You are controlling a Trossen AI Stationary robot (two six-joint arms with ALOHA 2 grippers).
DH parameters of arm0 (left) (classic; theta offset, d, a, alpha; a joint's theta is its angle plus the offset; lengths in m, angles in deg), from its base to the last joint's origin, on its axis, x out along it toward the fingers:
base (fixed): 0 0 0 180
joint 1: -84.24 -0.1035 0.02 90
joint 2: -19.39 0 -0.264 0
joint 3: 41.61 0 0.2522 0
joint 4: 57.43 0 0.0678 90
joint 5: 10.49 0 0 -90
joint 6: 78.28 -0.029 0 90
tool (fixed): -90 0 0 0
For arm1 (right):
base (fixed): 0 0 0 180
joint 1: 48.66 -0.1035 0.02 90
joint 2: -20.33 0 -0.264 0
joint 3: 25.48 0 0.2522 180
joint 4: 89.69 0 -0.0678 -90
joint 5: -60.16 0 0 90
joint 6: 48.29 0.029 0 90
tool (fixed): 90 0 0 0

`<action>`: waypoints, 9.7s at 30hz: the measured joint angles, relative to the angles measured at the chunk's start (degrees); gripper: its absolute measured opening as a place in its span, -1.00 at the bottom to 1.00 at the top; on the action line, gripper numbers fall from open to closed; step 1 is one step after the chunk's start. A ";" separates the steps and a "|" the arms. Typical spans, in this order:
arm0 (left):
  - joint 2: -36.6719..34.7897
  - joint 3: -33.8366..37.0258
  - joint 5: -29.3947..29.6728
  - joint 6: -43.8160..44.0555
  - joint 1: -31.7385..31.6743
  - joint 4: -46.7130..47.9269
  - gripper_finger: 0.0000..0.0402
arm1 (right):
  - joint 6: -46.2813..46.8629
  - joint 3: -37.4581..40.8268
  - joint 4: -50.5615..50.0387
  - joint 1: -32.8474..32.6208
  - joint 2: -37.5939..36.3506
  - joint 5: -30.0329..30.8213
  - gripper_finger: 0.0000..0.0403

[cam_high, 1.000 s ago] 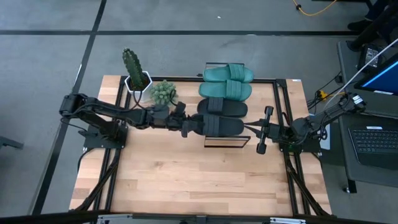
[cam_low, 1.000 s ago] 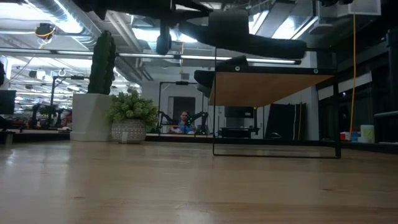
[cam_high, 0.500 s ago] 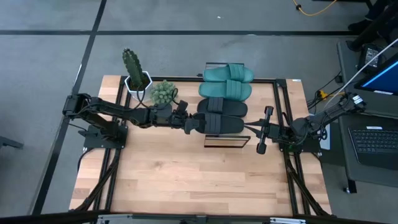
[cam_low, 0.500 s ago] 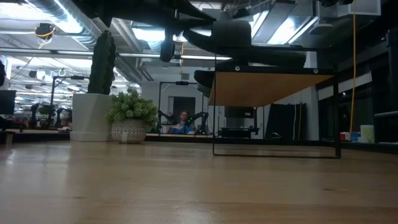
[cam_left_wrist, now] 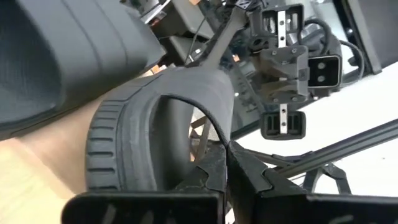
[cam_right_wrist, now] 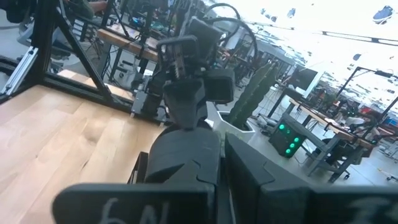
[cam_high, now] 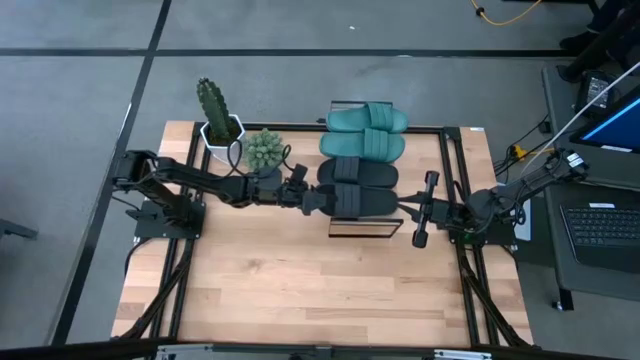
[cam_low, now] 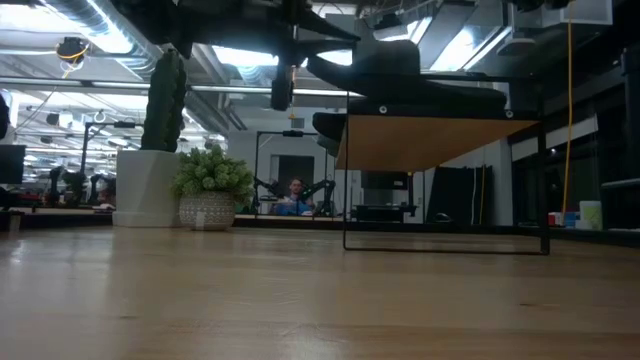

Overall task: Pick and place slides into the shelf
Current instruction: Put the black slide on the shelf, then return to Home Position

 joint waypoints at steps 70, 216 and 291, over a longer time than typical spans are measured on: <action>2.71 0.01 -0.24 1.78 -1.14 2.46 -0.99 | 0.32 0.00 -2.12 0.00 -0.02 0.03 -0.86; -9.64 -13.76 8.25 -57.23 -1.07 43.67 -0.30 | 9.83 -0.04 -5.23 0.00 0.13 0.02 -0.86; -67.16 45.56 7.89 -58.43 -10.59 13.67 -0.30 | 22.41 24.85 -6.30 0.42 -28.28 -13.96 -0.97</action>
